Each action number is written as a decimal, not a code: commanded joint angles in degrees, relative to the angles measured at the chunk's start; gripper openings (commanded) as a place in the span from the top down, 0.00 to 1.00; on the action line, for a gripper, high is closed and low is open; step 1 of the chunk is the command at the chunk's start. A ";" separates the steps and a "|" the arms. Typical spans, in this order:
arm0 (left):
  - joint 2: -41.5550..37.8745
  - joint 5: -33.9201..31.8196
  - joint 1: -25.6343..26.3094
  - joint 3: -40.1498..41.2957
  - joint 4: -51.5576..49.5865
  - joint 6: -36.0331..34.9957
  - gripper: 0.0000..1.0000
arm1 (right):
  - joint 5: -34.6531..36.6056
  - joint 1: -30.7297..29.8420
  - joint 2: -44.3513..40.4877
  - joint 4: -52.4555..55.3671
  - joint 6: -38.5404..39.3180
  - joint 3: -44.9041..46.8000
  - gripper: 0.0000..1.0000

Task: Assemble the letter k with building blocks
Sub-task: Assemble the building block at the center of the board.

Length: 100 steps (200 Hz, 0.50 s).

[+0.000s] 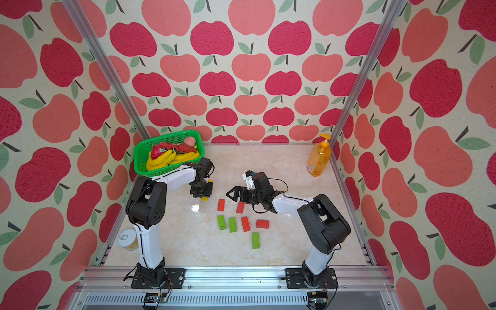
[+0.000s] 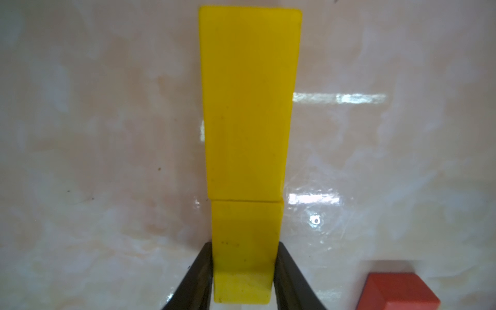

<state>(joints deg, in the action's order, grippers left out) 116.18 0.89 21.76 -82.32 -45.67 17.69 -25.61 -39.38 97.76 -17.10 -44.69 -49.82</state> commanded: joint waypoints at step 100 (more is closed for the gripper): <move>2.99 0.35 -0.40 -1.42 -1.61 -0.37 0.55 | -0.71 -0.29 -0.02 -0.69 -0.12 0.24 0.01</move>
<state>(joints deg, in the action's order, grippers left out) 116.53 0.99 21.56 -82.87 -46.04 17.17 -25.61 -39.38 97.76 -17.10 -44.69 -49.82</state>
